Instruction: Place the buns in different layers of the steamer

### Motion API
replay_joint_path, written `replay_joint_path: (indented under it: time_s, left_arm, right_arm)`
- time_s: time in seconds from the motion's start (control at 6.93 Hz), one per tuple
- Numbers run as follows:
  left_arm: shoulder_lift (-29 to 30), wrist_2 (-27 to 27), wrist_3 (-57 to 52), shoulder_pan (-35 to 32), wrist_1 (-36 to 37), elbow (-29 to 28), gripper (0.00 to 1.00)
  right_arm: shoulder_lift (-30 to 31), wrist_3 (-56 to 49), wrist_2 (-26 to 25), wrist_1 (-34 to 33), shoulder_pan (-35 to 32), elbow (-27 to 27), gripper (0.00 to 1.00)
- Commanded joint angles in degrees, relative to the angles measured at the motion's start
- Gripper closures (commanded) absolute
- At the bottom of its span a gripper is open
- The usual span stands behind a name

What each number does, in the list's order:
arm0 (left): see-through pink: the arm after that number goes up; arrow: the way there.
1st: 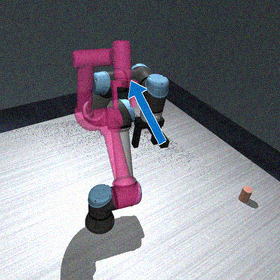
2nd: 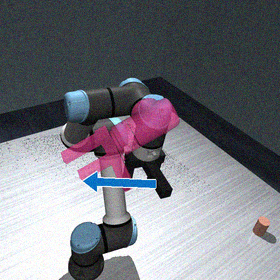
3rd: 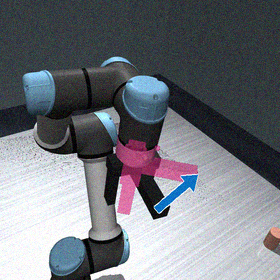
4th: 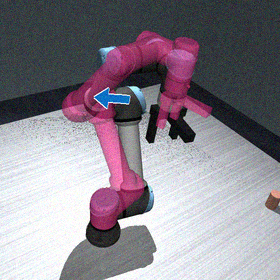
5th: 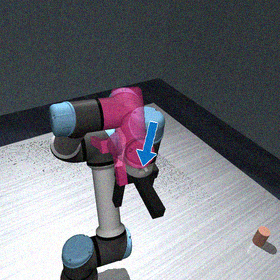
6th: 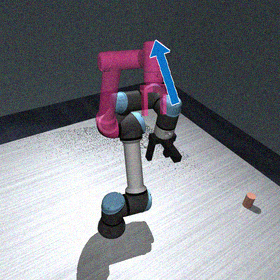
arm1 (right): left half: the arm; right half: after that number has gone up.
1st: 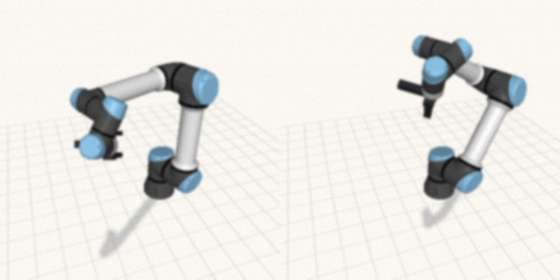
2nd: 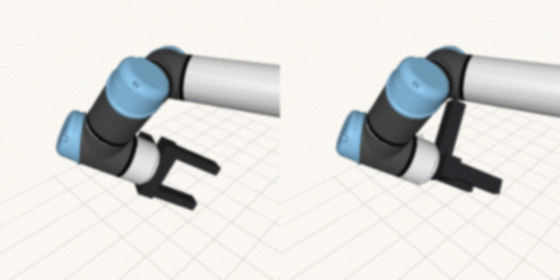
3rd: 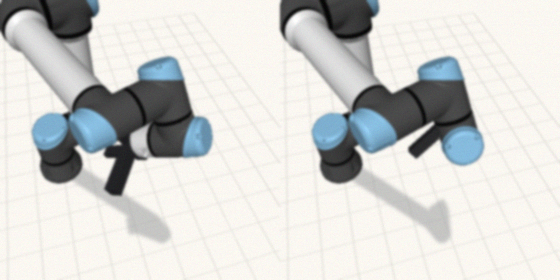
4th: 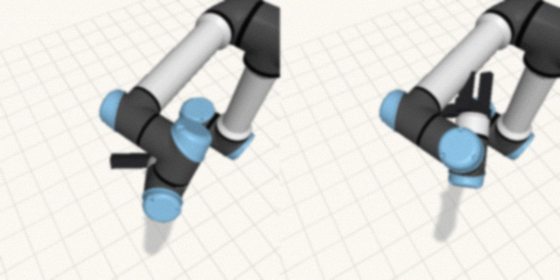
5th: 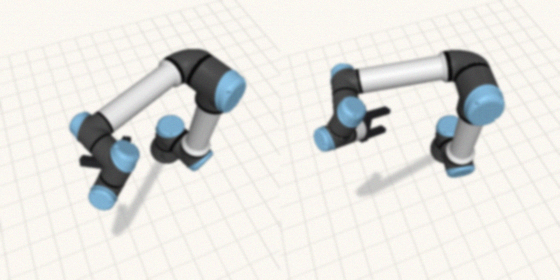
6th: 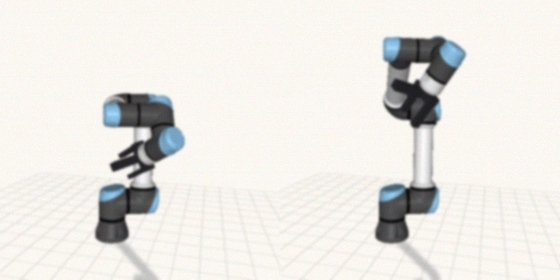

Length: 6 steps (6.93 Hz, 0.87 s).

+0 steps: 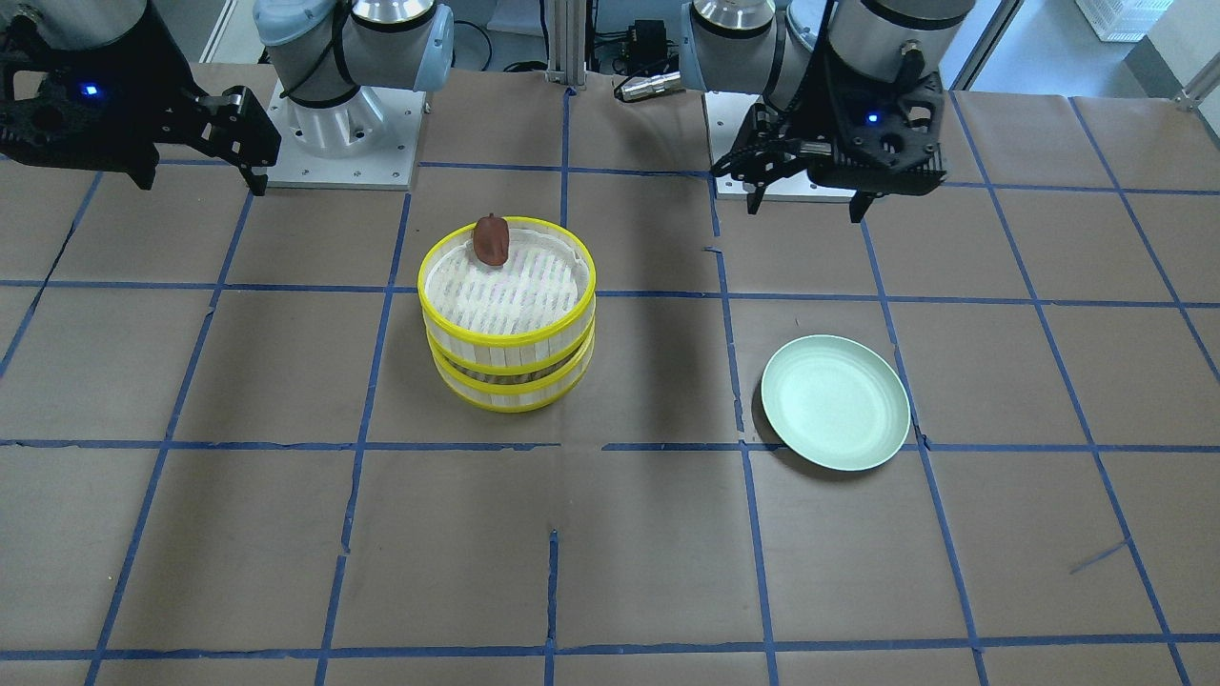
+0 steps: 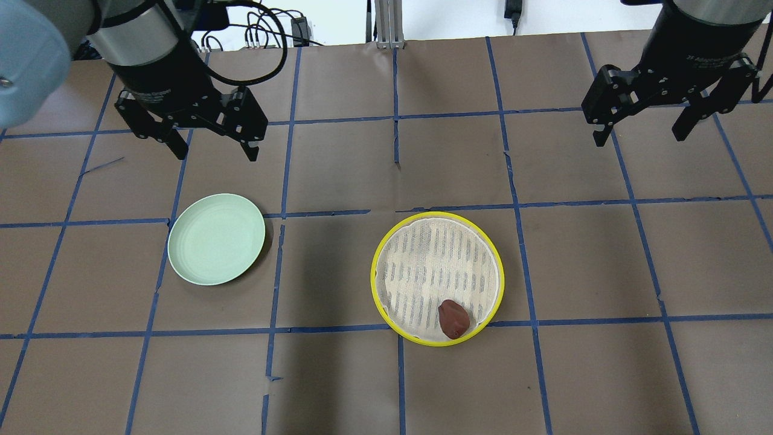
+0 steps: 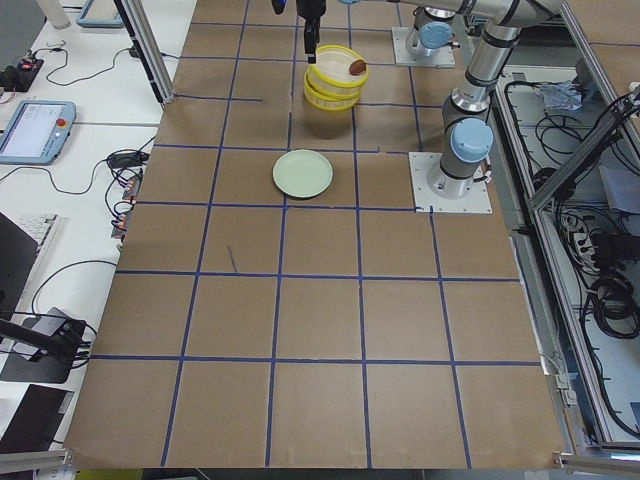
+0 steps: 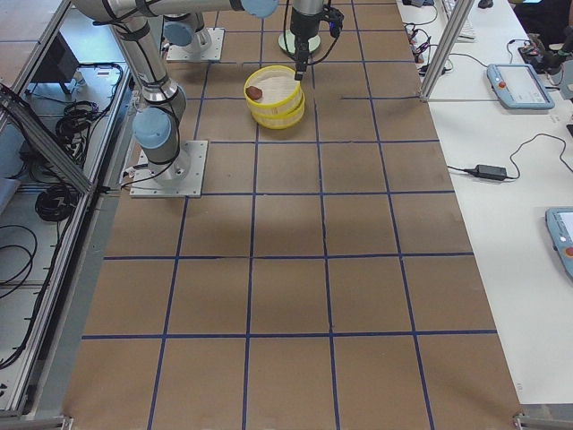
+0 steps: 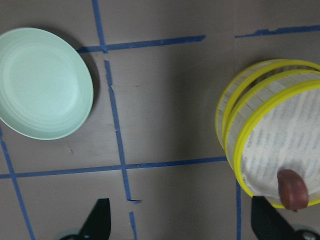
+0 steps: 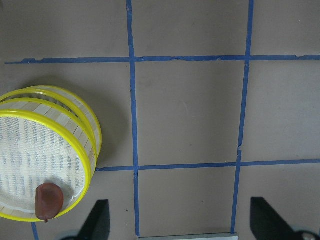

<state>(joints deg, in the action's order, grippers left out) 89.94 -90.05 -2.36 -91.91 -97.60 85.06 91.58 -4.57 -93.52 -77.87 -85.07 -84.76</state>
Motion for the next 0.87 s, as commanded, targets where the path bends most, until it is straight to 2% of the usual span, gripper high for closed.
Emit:
replay_joint_path:
  time_s: [0.0, 0.72]
  left_arm:
    - [-0.5, 0.0, -1.4, 2.1, 1.4, 0.8, 0.02]
    - [-0.4, 0.2, -1.2, 2.0, 2.3, 1.2, 0.01]
  right_arm:
    - [0.0, 0.0, 0.1, 0.0, 0.0, 0.0, 0.0]
    - [0.1, 0.1, 0.3, 0.0, 0.0, -0.1, 0.0]
